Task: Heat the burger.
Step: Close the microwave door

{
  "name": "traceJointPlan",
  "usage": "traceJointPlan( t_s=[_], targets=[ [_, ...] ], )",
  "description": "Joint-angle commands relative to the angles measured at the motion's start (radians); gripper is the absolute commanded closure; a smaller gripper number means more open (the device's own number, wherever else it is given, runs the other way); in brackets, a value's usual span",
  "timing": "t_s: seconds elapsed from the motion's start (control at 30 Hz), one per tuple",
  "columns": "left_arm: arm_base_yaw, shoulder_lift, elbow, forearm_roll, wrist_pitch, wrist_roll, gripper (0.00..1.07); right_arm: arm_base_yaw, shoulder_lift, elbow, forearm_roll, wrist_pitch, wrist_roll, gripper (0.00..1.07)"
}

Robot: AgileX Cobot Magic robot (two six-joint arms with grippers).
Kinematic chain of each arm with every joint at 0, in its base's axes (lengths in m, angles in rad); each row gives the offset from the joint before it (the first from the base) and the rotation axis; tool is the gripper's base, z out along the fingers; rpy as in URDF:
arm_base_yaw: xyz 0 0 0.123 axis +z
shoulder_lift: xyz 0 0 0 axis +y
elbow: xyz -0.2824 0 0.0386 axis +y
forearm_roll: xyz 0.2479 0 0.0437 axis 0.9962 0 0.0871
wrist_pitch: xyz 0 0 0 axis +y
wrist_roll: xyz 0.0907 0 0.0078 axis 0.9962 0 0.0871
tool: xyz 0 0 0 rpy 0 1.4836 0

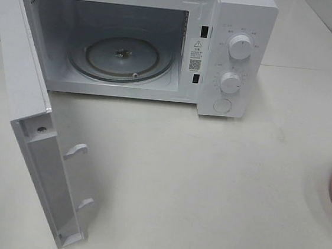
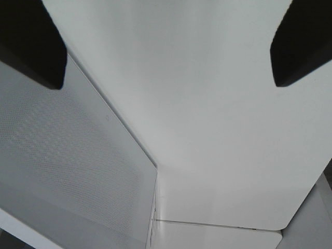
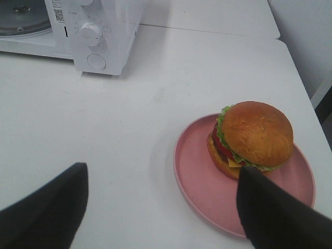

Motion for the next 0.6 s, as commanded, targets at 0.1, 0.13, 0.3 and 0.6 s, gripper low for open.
traceJointPlan(
  t_s=[0.1, 0.13, 0.3, 0.6],
  targets=[
    [0.001, -0.018, 0.003, 0.000, -0.001, 0.000, 0.07, -0.005, -0.026, -0.001, -0.001, 0.002, -0.005, 0.31],
    [0.001, -0.018, 0.003, 0.000, -0.001, 0.000, 0.07, -0.005, -0.026, -0.001, -0.001, 0.002, -0.005, 0.31],
    [0.001, -0.018, 0.003, 0.000, -0.001, 0.000, 0.07, -0.005, -0.026, -0.001, -0.001, 0.002, -0.005, 0.31],
    [0.001, -0.018, 0.003, 0.000, -0.001, 0.000, 0.07, -0.005, -0.026, -0.001, -0.001, 0.002, -0.005, 0.31]
  ],
)
